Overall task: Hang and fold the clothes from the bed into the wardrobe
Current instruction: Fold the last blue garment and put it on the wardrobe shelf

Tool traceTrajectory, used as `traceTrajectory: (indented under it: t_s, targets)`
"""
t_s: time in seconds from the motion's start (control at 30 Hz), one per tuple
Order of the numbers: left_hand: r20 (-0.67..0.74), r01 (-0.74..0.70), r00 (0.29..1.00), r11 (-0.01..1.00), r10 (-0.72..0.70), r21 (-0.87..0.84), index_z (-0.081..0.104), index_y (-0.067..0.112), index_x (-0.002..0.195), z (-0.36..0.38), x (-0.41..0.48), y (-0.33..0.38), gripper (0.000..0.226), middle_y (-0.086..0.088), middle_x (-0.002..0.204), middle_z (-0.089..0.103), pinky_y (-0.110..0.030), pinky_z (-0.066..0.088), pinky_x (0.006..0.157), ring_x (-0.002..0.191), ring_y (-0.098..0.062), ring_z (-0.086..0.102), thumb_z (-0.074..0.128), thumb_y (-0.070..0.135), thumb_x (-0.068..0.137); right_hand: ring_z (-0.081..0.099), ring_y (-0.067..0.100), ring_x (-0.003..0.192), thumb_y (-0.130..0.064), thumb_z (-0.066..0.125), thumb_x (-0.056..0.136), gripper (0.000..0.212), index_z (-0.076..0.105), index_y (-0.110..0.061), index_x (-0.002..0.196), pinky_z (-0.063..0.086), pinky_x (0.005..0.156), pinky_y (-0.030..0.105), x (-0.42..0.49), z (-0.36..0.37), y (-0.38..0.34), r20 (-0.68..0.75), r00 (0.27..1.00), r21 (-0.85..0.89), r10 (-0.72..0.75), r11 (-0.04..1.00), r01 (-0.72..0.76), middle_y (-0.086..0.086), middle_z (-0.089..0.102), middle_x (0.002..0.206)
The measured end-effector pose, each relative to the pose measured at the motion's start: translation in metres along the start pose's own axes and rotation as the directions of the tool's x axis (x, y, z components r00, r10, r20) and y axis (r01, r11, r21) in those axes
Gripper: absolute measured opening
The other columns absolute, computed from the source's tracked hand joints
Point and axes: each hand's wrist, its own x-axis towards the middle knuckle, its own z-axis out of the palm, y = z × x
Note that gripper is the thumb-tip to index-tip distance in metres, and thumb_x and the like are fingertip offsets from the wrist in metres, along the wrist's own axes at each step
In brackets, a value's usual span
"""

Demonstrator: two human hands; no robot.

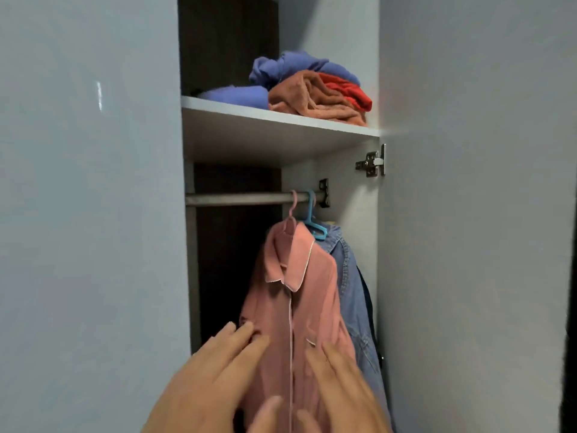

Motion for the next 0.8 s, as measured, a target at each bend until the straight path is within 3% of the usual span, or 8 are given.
traceTrajectory:
  t_s: [0.07, 0.2, 0.3, 0.43, 0.57, 0.63, 0.7, 0.8]
  targets:
    - [0.059, -0.004, 0.998, 1.000, 0.003, 0.023, 0.052, 0.037, 0.121, -0.036, -0.016, 0.024, 0.051, 0.011, 0.121, 0.065, -0.016, 0.041, 0.096, 0.117, -0.007, 0.052, 0.049, 0.059, 0.075, 0.060, 0.008, 0.113, -0.065, 0.043, 0.062, 0.094, 0.006, -0.051, 0.147, 0.044, 0.085, 0.013, -0.006, -0.023, -0.012, 0.148, 0.989, 0.029, -0.018, 0.999, 0.014, -0.015, 0.061, 0.128]
    - [0.192, 0.023, 0.979, 0.965, -0.075, 0.260, 0.058, 0.040, 0.124, -0.080, -0.031, 0.048, 0.056, 0.019, 0.126, 0.061, -0.020, 0.043, 0.090, 0.116, -0.003, 0.059, 0.046, 0.065, 0.075, 0.023, -0.009, 0.138, -0.067, 0.034, 0.068, 0.068, 0.007, -0.075, 0.130, 0.021, 0.106, 0.008, -0.022, -0.070, -0.038, 0.132, 0.963, 0.168, -0.235, 0.963, 0.212, -0.033, 0.018, 0.150]
    - [0.181, 0.017, 0.980, 0.949, -0.077, 0.315, 0.052, 0.038, 0.133, -0.105, -0.040, 0.062, 0.058, 0.016, 0.138, 0.053, -0.024, 0.036, 0.101, 0.126, -0.005, 0.051, 0.045, 0.062, 0.081, 0.046, -0.004, 0.119, -0.054, 0.048, 0.075, 0.059, 0.046, -0.043, 0.132, 0.036, 0.095, 0.009, -0.028, -0.109, -0.042, 0.018, 0.936, 0.182, -0.353, 0.921, 0.344, -0.022, 0.050, 0.134]
    - [0.119, 0.056, 0.987, 0.929, -0.106, 0.366, 0.016, 0.045, 0.150, -0.117, -0.045, 0.055, 0.067, 0.019, 0.157, 0.009, -0.025, 0.015, 0.118, 0.146, -0.002, 0.007, 0.037, 0.063, 0.088, 0.049, 0.001, 0.118, -0.035, 0.056, 0.081, 0.044, 0.055, -0.031, 0.125, 0.039, 0.104, 0.021, -0.029, -0.143, -0.033, -0.132, 0.885, 0.118, -0.446, 0.879, 0.461, -0.015, 0.054, 0.127]
    - [0.105, 0.104, 0.979, 0.868, -0.176, 0.486, 0.031, 0.026, 0.149, -0.119, -0.039, 0.041, 0.070, -0.002, 0.155, 0.031, -0.029, 0.008, 0.115, 0.145, -0.019, 0.018, 0.037, 0.060, 0.089, 0.058, 0.018, 0.113, -0.019, 0.064, 0.073, 0.039, 0.070, -0.020, 0.111, 0.046, 0.100, 0.035, -0.040, -0.163, -0.022, -0.441, 0.706, -0.129, -0.555, 0.817, 0.562, 0.003, 0.065, 0.119]
    - [0.107, 0.125, 0.972, 0.847, -0.209, 0.517, 0.033, 0.022, 0.149, -0.116, -0.033, 0.029, 0.071, -0.006, 0.154, 0.032, -0.032, 0.007, 0.114, 0.145, -0.021, 0.014, 0.030, 0.062, 0.091, 0.049, 0.028, 0.122, -0.024, 0.053, 0.076, 0.046, 0.060, -0.017, 0.121, 0.028, 0.114, 0.033, -0.044, -0.176, -0.017, -0.613, 0.702, -0.108, -0.364, 0.918, 0.382, 0.010, 0.056, 0.130]
    - [0.108, 0.127, 0.970, 0.833, -0.218, 0.538, 0.029, 0.021, 0.150, -0.110, -0.027, 0.011, 0.078, -0.008, 0.155, 0.031, -0.034, 0.008, 0.114, 0.146, -0.022, 0.011, 0.041, 0.063, 0.085, 0.043, 0.035, 0.127, -0.043, 0.040, 0.088, 0.054, 0.045, -0.020, 0.137, 0.019, 0.114, 0.024, -0.045, -0.185, -0.018, -0.619, 0.784, 0.159, -0.033, 0.973, 0.167, 0.014, 0.047, 0.142]
    - [0.160, 0.103, 0.960, 0.817, -0.232, 0.567, 0.018, 0.023, 0.152, -0.098, -0.023, -0.013, 0.095, -0.006, 0.155, 0.027, -0.033, 0.006, 0.114, 0.142, -0.026, 0.023, 0.051, 0.066, 0.074, 0.052, 0.006, 0.121, -0.053, 0.040, 0.081, 0.054, 0.029, -0.067, 0.132, 0.021, 0.100, 0.000, -0.039, -0.184, -0.023, -0.492, 0.853, 0.486, 0.176, 0.868, 0.101, -0.005, 0.050, 0.141]
